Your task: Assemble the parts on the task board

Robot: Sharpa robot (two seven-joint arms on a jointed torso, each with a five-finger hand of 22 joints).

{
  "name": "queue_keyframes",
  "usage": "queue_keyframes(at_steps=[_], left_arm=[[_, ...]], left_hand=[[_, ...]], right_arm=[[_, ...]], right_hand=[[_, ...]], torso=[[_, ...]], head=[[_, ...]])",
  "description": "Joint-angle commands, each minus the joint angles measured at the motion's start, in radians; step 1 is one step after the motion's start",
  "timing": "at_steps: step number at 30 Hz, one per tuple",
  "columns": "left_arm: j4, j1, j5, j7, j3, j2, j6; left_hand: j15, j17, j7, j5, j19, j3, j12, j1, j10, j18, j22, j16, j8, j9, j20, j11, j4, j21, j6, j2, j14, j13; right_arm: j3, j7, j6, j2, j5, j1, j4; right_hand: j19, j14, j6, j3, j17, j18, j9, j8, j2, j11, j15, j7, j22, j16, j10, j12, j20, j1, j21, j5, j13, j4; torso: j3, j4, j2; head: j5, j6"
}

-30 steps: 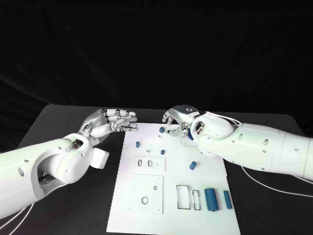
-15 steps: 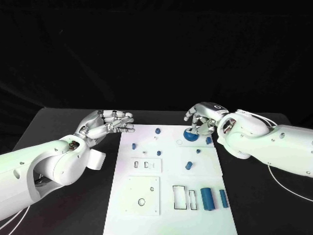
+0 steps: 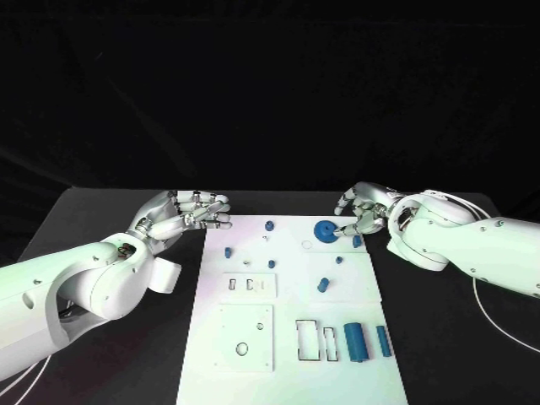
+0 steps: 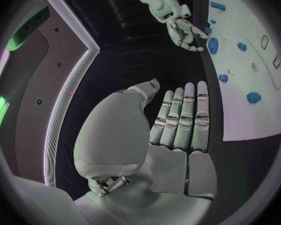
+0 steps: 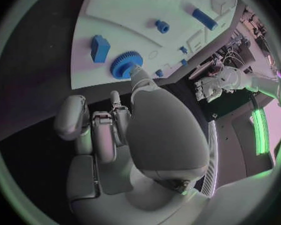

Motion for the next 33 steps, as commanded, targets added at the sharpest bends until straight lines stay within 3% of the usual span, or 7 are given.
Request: queue_keyframes(at_steps=[1,15,22,28,33], left_arm=[[0.001,0.001,0.003,0.006,0.001,0.002,0.026],[0.001,0.001,0.004,0.006,0.001,-0.001,0.028],[-0.001,0.001,0.004,0.004,0.001,-0.001,0.028],[-0.002,0.001,0.004,0.001,0.001,-0.001,0.031],[-0.003,0.001,0.004,-0.001,0.001,-0.001,0.032]], left_hand=[[0.001,0.001,0.015,-0.007,-0.005,0.003,-0.006,-0.002,-0.002,0.013,-0.001,-0.004,-0.003,0.0,0.001,0.005,0.0,-0.004,-0.006,0.0,-0.007,0.001],[0.001,0.001,0.015,-0.007,-0.005,0.003,-0.006,-0.002,-0.002,0.013,-0.001,-0.004,-0.003,0.0,0.001,0.005,0.0,-0.004,-0.006,0.0,-0.007,0.001],[0.001,0.001,0.015,-0.007,-0.005,0.003,-0.006,-0.002,-0.002,0.013,-0.001,-0.004,-0.003,0.0,0.001,0.005,0.0,-0.004,-0.006,0.0,-0.007,0.001],[0.001,0.002,0.015,-0.008,-0.005,0.004,-0.007,-0.004,-0.002,0.013,-0.002,-0.005,-0.004,0.0,0.002,0.005,0.0,-0.005,-0.007,0.0,-0.007,0.002],[0.001,0.002,0.015,-0.008,-0.005,0.004,-0.007,-0.004,-0.002,0.013,-0.002,-0.005,-0.004,0.0,0.002,0.005,0.0,-0.005,-0.007,0.0,-0.007,0.002]], right_arm=[[0.0,0.002,0.029,0.01,0.034,-0.006,-0.013],[-0.001,0.022,0.009,0.048,0.037,-0.023,-0.04],[-0.001,0.023,0.008,0.053,0.034,-0.025,-0.042],[-0.001,0.022,0.01,0.054,0.012,-0.027,-0.041],[-0.001,0.018,0.0,0.056,-0.026,-0.03,-0.037]], right_hand=[[0.006,0.088,-0.007,-0.005,0.18,-0.017,0.001,0.008,0.011,0.002,0.006,-0.003,0.005,0.004,0.008,0.01,0.004,-0.003,0.007,0.0,0.085,0.0],[0.013,0.092,-0.003,0.003,0.203,-0.021,0.002,0.03,0.026,0.003,0.008,-0.003,0.027,0.012,0.043,0.078,0.006,-0.006,0.02,0.0,0.149,-0.001],[0.018,0.094,0.011,0.019,0.21,-0.022,0.002,0.043,0.041,0.001,0.006,-0.006,0.04,0.014,0.058,0.103,0.005,0.001,0.029,0.0,0.172,-0.003],[0.024,0.095,0.052,0.068,0.218,-0.025,0.0,0.057,0.056,-0.007,0.0,-0.014,0.06,0.017,0.071,0.124,0.0,0.027,0.041,0.002,0.192,-0.006],[0.026,0.096,0.067,0.091,0.222,-0.026,-0.001,0.057,0.051,-0.01,-0.003,-0.019,0.068,0.018,0.075,0.129,-0.003,0.038,0.045,0.002,0.197,-0.007]], torso=[[-0.0019,0.0014,0.0],[-0.0034,0.002,-0.001],[-0.0018,-0.0001,-0.001],[-0.0019,0.0013,-0.001],[-0.0011,0.0005,-0.001]], head=[[0.003,-0.002],[0.005,-0.007],[0.006,-0.01],[0.006,-0.011],[0.006,-0.012]])
